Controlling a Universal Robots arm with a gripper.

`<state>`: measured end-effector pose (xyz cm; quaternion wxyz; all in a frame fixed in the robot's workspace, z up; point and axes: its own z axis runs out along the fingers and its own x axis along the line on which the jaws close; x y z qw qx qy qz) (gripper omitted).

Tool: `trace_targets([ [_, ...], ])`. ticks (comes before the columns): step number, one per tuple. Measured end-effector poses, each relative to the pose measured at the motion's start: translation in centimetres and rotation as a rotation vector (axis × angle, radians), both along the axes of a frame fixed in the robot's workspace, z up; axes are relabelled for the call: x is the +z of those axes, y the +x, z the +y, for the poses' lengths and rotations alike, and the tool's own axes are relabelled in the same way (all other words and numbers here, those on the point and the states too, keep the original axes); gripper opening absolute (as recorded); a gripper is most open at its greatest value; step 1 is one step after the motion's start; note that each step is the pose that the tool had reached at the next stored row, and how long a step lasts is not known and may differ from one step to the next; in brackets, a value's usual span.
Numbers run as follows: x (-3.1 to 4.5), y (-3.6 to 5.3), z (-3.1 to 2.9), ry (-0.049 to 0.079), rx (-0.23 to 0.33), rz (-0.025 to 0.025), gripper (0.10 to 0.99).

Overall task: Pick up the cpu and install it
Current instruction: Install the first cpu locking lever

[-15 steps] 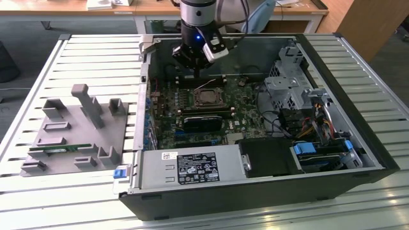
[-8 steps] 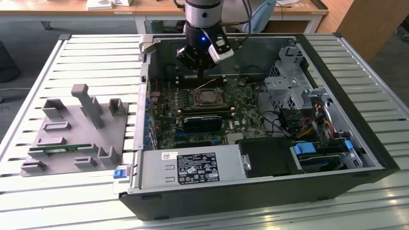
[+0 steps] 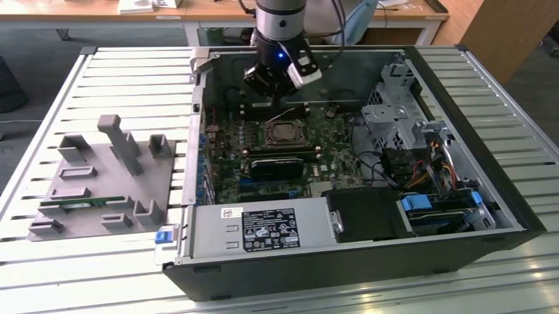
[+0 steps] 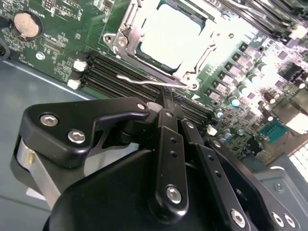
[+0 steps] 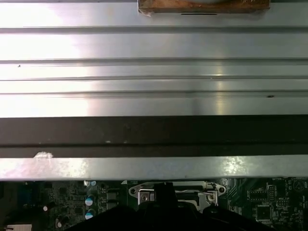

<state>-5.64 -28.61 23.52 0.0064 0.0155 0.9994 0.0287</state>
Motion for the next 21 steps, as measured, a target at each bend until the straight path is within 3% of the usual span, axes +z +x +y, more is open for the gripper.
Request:
trace_targets([
  [8, -0.89, 0.52, 0.02, 0.0, 0.023, -0.0001, 0.106],
  [21, -1.35, 1.71, 0.24, 0.0, 0.023, 0.0001, 0.106],
])
